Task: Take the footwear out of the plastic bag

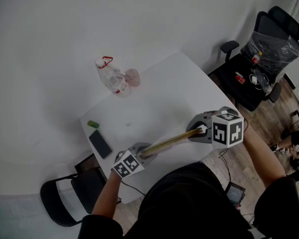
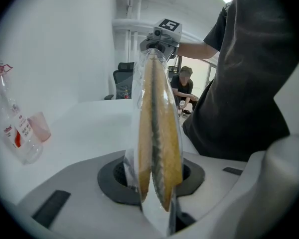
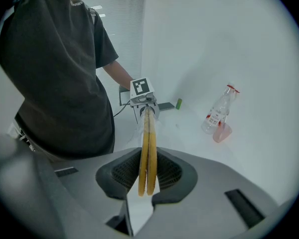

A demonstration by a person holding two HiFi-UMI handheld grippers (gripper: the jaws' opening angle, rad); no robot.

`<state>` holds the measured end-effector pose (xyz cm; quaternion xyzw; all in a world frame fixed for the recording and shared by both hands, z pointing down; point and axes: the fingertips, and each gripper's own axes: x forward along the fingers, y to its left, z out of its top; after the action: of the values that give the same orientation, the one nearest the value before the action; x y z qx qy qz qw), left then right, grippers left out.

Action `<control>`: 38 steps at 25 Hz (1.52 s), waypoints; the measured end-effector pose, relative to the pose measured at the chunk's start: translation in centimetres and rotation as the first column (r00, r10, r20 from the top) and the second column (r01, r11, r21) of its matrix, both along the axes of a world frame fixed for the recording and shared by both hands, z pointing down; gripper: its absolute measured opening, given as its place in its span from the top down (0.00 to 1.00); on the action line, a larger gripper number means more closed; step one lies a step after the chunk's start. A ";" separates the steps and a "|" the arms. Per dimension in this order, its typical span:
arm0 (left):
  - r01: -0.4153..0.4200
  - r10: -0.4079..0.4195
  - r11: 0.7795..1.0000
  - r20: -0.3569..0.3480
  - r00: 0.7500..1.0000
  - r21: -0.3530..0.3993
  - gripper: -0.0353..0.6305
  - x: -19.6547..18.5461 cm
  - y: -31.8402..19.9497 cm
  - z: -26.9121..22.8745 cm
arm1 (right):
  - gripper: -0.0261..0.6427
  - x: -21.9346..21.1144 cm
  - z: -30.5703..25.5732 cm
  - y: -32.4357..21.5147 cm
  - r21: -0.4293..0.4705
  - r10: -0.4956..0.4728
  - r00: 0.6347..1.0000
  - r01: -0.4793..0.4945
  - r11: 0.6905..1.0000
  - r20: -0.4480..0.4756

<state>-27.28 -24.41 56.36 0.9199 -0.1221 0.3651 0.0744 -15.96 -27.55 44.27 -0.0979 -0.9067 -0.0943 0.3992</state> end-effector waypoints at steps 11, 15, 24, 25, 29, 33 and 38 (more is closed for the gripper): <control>0.011 -0.011 1.000 -0.042 0.999 0.004 0.76 0.5 0.5 -0.2 | 0.86 0.6 0.4 0.0 0.027 -0.038 0.998 0.039 0.999 -0.040; 0.014 -0.013 1.000 -0.063 0.998 0.002 0.76 1.0 0.0 -0.9 | 0.86 2.2 -1.2 -0.8 0.025 -0.016 0.999 0.017 1.000 -0.040; 0.014 -0.013 1.000 -0.060 0.998 0.021 0.76 0.8 -0.4 -1.1 | 0.86 3.3 -3.0 -1.9 0.038 -0.011 0.998 0.013 0.999 -0.057; 0.017 -0.015 1.000 -0.061 0.998 0.024 0.76 0.6 -0.5 -1.1 | 0.86 3.3 -3.2 -2.0 0.039 -0.008 0.998 0.010 0.999 -0.056; 0.013 -0.011 0.999 -0.063 0.998 0.030 0.77 0.5 -0.5 -1.3 | 0.86 3.3 -3.3 -2.1 0.044 -0.016 0.998 0.018 0.999 -0.056; 0.019 -0.016 0.999 -0.081 0.997 0.027 0.77 0.5 -0.7 -1.7 | 0.86 3.5 -3.7 -2.3 0.041 -0.018 0.998 0.020 0.999 -0.052; 0.015 -0.013 0.999 -0.074 0.997 0.030 0.77 0.3 -0.7 -1.8 | 0.86 3.9 -4.3 -2.4 0.054 -0.017 0.998 0.021 0.998 -0.058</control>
<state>-27.01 -25.15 54.57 0.9330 -0.1312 0.3284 0.0672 -12.03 -29.99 39.97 -0.0983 -0.8910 -0.1198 0.4268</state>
